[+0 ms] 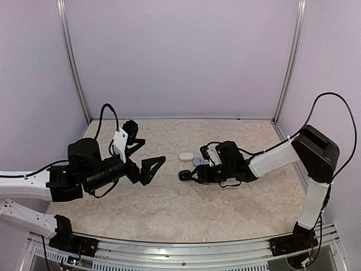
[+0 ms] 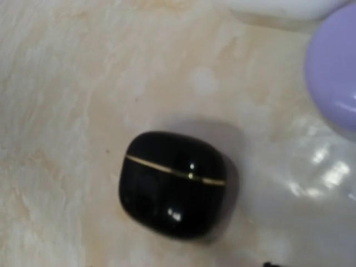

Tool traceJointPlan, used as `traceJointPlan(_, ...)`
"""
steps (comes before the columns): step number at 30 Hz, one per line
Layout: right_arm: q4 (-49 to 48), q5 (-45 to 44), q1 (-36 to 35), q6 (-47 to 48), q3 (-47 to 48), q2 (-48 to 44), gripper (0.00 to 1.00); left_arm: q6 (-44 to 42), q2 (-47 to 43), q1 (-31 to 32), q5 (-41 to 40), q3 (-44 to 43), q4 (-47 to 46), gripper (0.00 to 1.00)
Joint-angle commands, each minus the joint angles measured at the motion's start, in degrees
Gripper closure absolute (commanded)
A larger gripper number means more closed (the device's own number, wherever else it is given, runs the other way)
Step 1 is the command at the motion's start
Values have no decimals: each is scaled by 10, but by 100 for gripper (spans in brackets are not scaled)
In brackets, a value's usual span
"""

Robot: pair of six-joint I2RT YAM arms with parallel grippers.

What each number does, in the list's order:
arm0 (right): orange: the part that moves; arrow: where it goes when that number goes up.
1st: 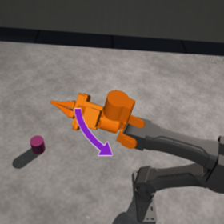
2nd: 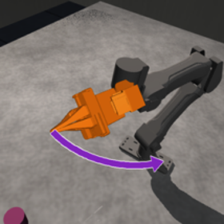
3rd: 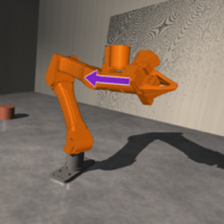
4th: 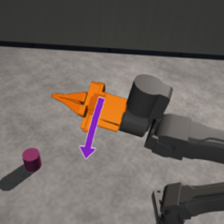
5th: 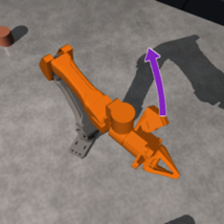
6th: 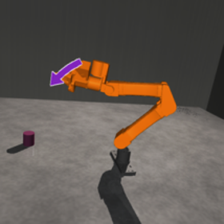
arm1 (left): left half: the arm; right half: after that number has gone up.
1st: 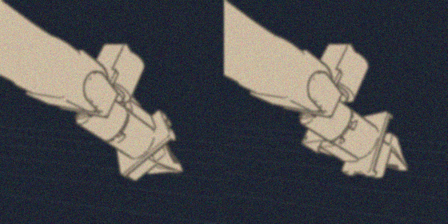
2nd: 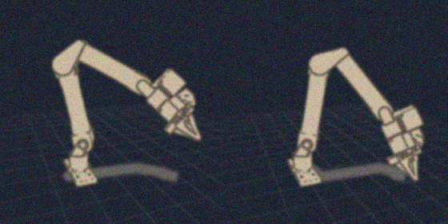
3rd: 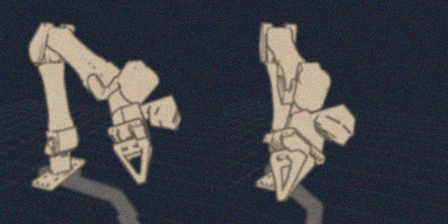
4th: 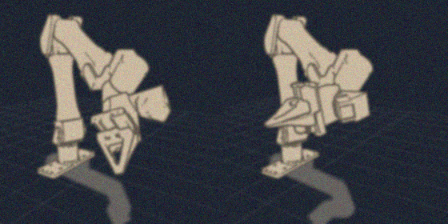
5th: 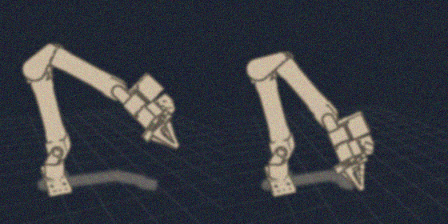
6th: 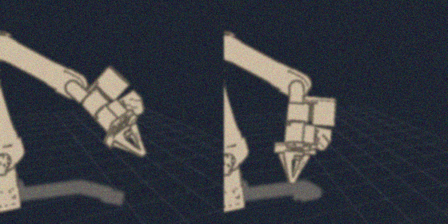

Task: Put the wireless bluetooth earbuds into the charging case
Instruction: Place the charging case with the earbuds, then reset both arms

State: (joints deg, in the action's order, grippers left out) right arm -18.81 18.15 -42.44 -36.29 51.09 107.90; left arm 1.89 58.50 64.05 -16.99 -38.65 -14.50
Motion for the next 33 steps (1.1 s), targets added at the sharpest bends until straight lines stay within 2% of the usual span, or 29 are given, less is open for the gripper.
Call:
traceJointPlan(1, 28, -11, 8, 38, -20, -79, 28, 48, 20, -26, -6, -34, 36, 1)
traceJointPlan(8, 111, -57, 13, 124, -9, -194, 1, 136, 61, -100, 36, -91, 115, 1)
traceJointPlan(16, 184, -144, 31, 186, 3, -295, 1, 220, 66, -230, 161, -68, 99, 1)
traceJointPlan(20, 167, -117, 68, 197, -40, -352, 1, 260, 81, -301, 191, -56, 104, 1)
traceJointPlan(27, 105, -96, 151, 142, -144, -421, 0, 295, 102, -313, 146, -7, 93, 1)
traceJointPlan(33, 37, -89, 174, 111, -207, -440, 1, 304, 139, -314, 148, 25, 73, 1)
